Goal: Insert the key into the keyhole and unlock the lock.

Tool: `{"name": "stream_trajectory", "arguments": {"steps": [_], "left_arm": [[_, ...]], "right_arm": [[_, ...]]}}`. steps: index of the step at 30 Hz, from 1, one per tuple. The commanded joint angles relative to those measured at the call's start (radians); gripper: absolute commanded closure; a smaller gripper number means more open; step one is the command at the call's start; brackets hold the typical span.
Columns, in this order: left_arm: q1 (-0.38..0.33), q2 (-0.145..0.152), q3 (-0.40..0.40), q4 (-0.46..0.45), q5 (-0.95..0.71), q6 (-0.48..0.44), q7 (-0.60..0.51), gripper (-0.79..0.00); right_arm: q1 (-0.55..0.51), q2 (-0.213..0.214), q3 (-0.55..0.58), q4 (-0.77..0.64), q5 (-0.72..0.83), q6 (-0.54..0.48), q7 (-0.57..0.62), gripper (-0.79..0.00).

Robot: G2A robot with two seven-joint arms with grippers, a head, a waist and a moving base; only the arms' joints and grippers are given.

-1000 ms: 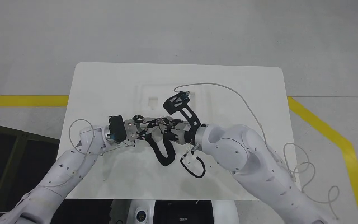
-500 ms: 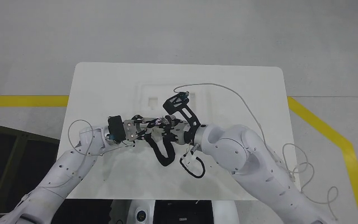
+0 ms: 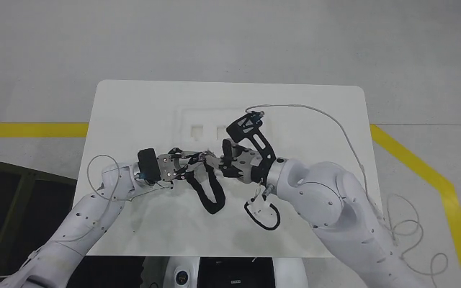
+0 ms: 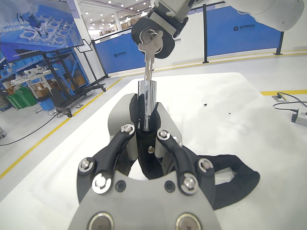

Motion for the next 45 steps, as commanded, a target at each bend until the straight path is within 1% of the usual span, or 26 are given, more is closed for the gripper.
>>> {"name": "stream_trajectory", "arguments": {"steps": [1,2,5,14,16,17,29,45], "left_arm": [[-0.001,-0.001,0.001,0.000,0.001,-0.003,-0.002,0.000],[-0.001,-0.002,0.001,0.001,0.002,-0.003,-0.003,0.000],[-0.002,-0.004,0.001,0.002,0.002,-0.005,-0.005,0.000],[-0.001,-0.008,-0.002,0.004,0.005,-0.007,-0.005,0.000],[-0.001,-0.008,-0.003,0.005,0.007,-0.008,-0.004,0.000],[-0.001,-0.009,-0.004,0.005,0.007,-0.008,-0.004,0.000],[0.001,-0.012,-0.010,-0.002,0.016,-0.012,0.001,0.000],[0.000,-0.014,-0.017,-0.006,0.032,-0.026,0.012,0.000]], "right_arm": [[-0.006,0.001,0.005,-0.005,-0.003,-0.012,-0.005,-0.302],[-0.008,0.002,0.005,-0.009,-0.004,-0.018,-0.008,-0.265],[-0.013,0.002,0.003,-0.011,-0.004,-0.028,-0.012,-0.215],[-0.002,-0.002,-0.011,0.007,-0.002,-0.035,-0.017,-0.169],[0.000,-0.003,-0.012,0.009,-0.002,-0.033,-0.018,-0.099],[0.001,-0.004,-0.013,0.009,-0.005,-0.033,-0.019,0.000],[0.011,-0.008,-0.026,0.029,-0.008,-0.037,-0.021,0.000],[0.031,-0.013,-0.040,0.064,-0.004,-0.091,-0.016,0.000]]}}
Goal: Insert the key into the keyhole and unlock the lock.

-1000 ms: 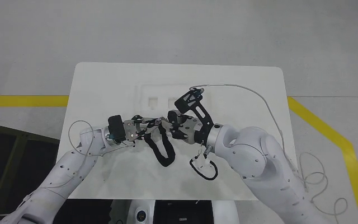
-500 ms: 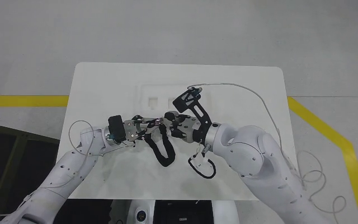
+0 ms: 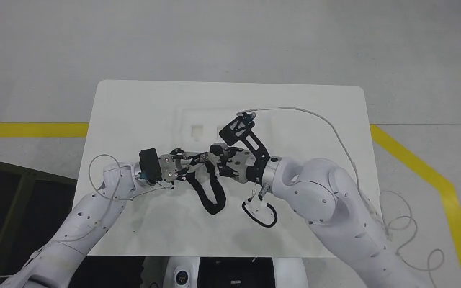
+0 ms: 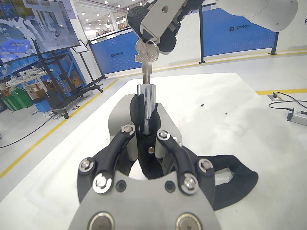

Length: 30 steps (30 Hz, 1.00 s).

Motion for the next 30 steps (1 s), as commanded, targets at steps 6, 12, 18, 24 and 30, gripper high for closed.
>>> {"name": "stream_trajectory", "arguments": {"steps": [6,12,18,24,30], "left_arm": [[0.002,0.000,-0.005,0.004,-0.002,-0.008,-0.005,0.000],[-0.003,0.001,-0.012,-0.003,-0.005,-0.043,-0.025,0.000],[-0.034,0.009,-0.015,-0.035,0.006,-0.154,-0.104,0.000],[-0.071,0.022,0.000,-0.071,-0.093,-0.320,-0.270,0.000],[-0.114,0.048,0.091,-0.073,-0.141,-0.344,-0.302,0.000]], "right_arm": [[0.012,-0.003,-0.007,0.006,0.022,-0.012,0.013,-0.785],[0.005,0.003,0.036,0.009,0.077,-0.099,0.006,-0.785],[-0.011,0.021,0.111,0.047,0.110,-0.290,0.018,-0.785],[-0.027,0.045,0.186,0.090,0.100,-0.549,0.015,-0.785],[-0.061,0.068,0.241,0.131,0.054,-0.798,-0.025,-0.785]]}}
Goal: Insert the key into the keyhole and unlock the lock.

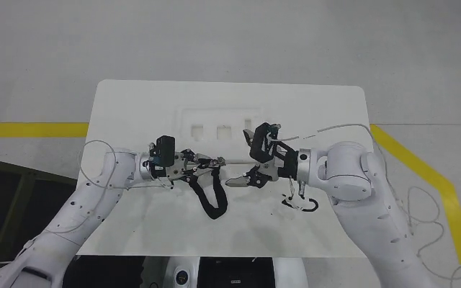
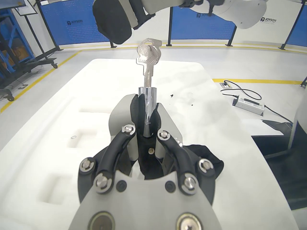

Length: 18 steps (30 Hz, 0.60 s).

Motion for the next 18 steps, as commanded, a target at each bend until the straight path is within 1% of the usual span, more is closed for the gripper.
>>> {"name": "stream_trajectory", "arguments": {"steps": [1,2,3,9,13,18], "left_arm": [[-0.028,0.012,0.047,0.004,-0.026,0.001,-0.007,0.000],[-0.042,0.018,0.071,0.007,-0.049,0.001,-0.008,0.000],[-0.061,0.025,0.096,0.010,-0.063,0.001,-0.019,0.000],[-0.178,0.067,0.244,0.015,-0.163,0.001,-0.110,0.000],[-0.257,0.093,0.340,0.005,-0.261,0.001,-0.152,0.000],[-0.348,0.122,0.451,-0.001,-0.378,0.001,-0.188,0.000]], "right_arm": [[-0.014,0.005,0.013,0.022,0.033,-0.082,-0.047,-0.785],[-0.018,0.008,0.028,0.047,0.052,-0.119,-0.070,-0.785],[-0.019,0.010,0.038,0.061,0.051,-0.134,-0.074,-0.785],[-0.019,0.010,0.038,0.061,0.051,-0.134,-0.074,-0.785],[-0.019,0.011,0.035,0.051,0.042,-0.137,-0.079,-0.785],[0.021,0.016,0.010,-0.024,-0.212,-0.252,-0.082,-0.785]]}}
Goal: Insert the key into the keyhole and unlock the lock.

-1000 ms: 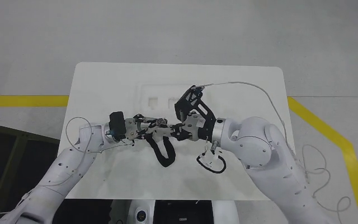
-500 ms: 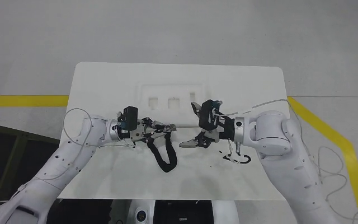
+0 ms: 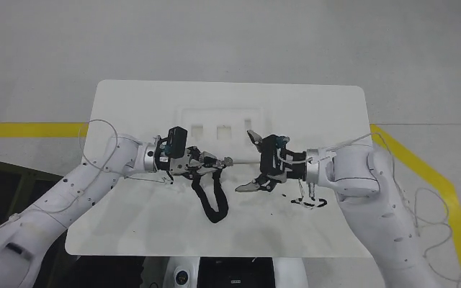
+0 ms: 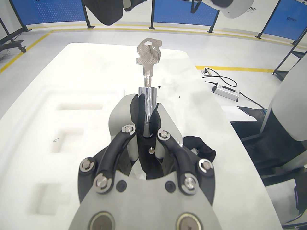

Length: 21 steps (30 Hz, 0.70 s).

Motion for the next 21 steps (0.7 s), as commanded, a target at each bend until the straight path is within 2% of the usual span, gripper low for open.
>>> {"name": "stream_trajectory", "arguments": {"steps": [1,4,10,14,15,16,17,18,19,21], "left_arm": [[-0.035,0.011,0.046,0.000,-0.047,0.000,-0.012,0.000],[-0.082,0.023,0.114,-0.006,-0.105,0.000,-0.029,0.000],[-0.175,0.038,0.241,-0.017,-0.189,0.000,-0.051,0.000],[-0.218,0.041,0.297,-0.019,-0.222,0.000,-0.052,0.000],[-0.216,0.041,0.297,-0.021,-0.223,0.000,-0.057,0.000],[-0.213,0.040,0.297,-0.024,-0.225,0.000,-0.063,0.000],[-0.212,0.040,0.297,-0.025,-0.227,0.000,-0.069,0.000],[-0.212,0.039,0.297,-0.026,-0.231,0.000,-0.073,0.000],[-0.212,0.039,0.297,-0.026,-0.234,0.000,-0.076,0.000],[-0.210,0.038,0.297,-0.025,-0.240,0.000,-0.082,0.000]], "right_arm": [[0.012,0.001,-0.016,-0.016,-0.119,-0.049,-0.018,-0.785],[0.023,0.000,-0.047,-0.029,-0.264,-0.075,-0.069,-0.785],[0.027,0.004,-0.090,-0.039,-0.479,-0.075,-0.250,-0.785],[0.027,0.007,-0.104,-0.046,-0.599,-0.073,-0.339,-0.785],[0.026,0.008,-0.108,-0.046,-0.623,-0.073,-0.354,-0.745],[0.025,0.008,-0.111,-0.045,-0.644,-0.071,-0.366,-0.637],[0.025,0.009,-0.112,-0.047,-0.662,-0.067,-0.379,-0.489],[0.024,0.010,-0.114,-0.048,-0.681,-0.064,-0.390,-0.391],[0.023,0.011,-0.114,-0.050,-0.698,-0.060,-0.400,-0.342],[0.018,0.014,-0.112,-0.054,-0.726,-0.052,-0.416,-0.320]]}}
